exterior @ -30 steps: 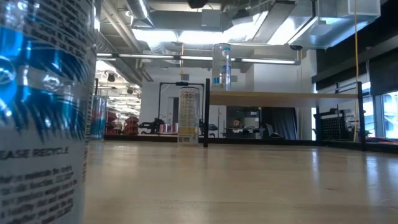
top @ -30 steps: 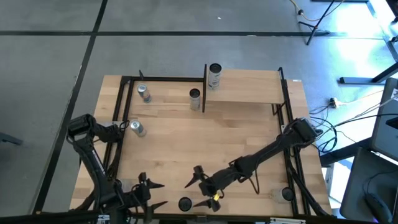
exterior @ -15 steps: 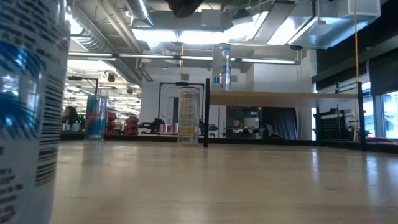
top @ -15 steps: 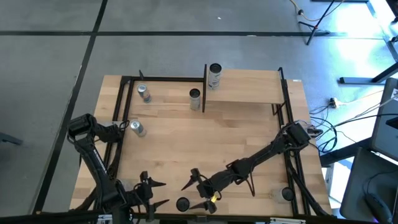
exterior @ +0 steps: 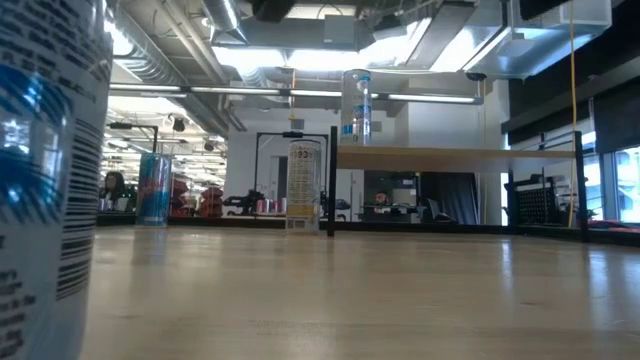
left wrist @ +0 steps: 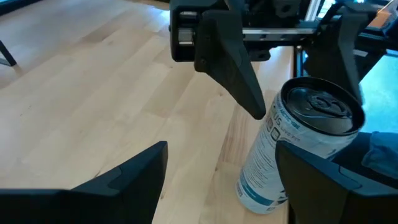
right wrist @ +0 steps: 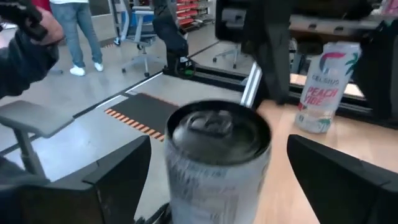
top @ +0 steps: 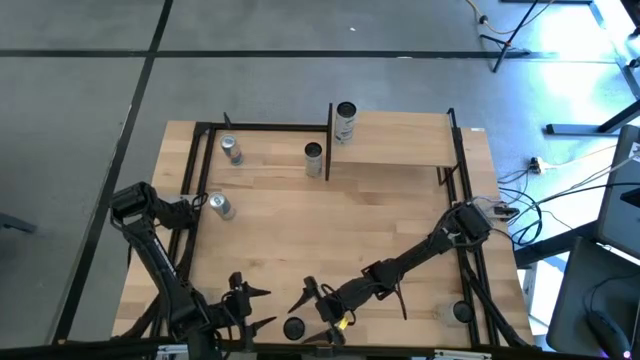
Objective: Place canned beverage on shelf
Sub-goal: Put the white blue soda can aligned with the other white blue soda can on the shelf
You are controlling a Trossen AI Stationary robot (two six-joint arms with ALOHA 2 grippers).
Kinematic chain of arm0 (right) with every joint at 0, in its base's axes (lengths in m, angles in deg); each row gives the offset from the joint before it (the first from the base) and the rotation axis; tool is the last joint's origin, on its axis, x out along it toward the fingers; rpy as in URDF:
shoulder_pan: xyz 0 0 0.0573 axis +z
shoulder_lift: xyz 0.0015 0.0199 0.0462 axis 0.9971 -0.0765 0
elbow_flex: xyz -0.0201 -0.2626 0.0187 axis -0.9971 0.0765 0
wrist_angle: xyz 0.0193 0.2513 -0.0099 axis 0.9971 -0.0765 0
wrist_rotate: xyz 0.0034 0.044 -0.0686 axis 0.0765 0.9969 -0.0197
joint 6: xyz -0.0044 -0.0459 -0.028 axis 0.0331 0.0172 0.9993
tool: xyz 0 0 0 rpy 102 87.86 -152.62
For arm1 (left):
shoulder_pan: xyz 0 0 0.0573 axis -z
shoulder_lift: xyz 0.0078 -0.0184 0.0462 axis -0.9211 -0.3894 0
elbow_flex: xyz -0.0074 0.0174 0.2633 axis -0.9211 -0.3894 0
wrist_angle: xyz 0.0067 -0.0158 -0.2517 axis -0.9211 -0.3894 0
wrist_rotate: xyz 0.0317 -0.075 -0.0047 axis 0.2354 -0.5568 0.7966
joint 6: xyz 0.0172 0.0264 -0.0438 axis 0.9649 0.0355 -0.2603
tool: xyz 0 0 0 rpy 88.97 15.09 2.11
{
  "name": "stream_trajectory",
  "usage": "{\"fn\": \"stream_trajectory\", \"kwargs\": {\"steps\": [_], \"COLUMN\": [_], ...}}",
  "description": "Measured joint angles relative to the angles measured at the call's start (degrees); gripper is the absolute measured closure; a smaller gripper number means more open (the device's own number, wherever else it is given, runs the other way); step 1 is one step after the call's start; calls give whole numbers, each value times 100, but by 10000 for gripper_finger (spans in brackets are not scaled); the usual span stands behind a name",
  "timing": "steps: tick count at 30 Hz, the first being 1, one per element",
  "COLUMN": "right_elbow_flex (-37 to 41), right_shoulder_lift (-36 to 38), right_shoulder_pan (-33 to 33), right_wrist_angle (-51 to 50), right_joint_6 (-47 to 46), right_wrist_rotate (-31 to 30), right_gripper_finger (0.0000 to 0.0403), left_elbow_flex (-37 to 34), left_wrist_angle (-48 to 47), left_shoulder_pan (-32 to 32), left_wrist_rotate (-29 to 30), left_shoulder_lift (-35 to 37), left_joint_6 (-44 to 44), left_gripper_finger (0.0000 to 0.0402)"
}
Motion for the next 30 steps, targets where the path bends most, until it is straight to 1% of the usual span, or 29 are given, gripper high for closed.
{"fn": "stream_trajectory", "kwargs": {"steps": [3, 5, 8, 10, 13, 17, 18, 23, 25, 28, 30], "right_elbow_flex": [-277, -483, -739, -815, -818, -818, -818, -737, -541, 97, 701], "right_shoulder_lift": [-195, -390, -574, -586, -583, -522, -471, 84, 444, 1110, 1669], "right_shoulder_pan": [2, 37, 67, 82, 75, 75, 75, 160, 214, 287, 315], "right_wrist_angle": [-14, -159, -567, -666, -628, -745, -852, -1919, -2055, -2020, -2026], "right_joint_6": [19, 27, 183, 206, 294, 453, 513, 909, 949, 987, 1021], "right_wrist_rotate": [38, 169, 10, -97, -96, -95, -96, -115, -147, -476, -670], "right_gripper_finger": [40, 40, 41, 51, 90, 174, 184, 184, 184, 184, 184], "left_elbow_flex": [0, 0, 0, 0, 0, 2, 0, 2, 2, 2, 2], "left_wrist_angle": [-4, -3, 29, 43, 61, 63, 63, 99, 141, 180, 191], "left_shoulder_pan": [-29, -48, -56, -56, -51, -51, -51, -49, -49, -51, -50], "left_wrist_rotate": [-2, -4, -8, -10, -13, -15, -15, -15, -15, -7, 1], "left_shoulder_lift": [2, 2, 2, 2, 2, 2, 2, 2, 2, 2, 2], "left_joint_6": [38, 94, 126, 127, 133, 168, 168, 164, 164, 166, 166], "left_gripper_finger": [117, 117, 117, 117, 117, 117, 117, 117, 117, 117, 117]}}
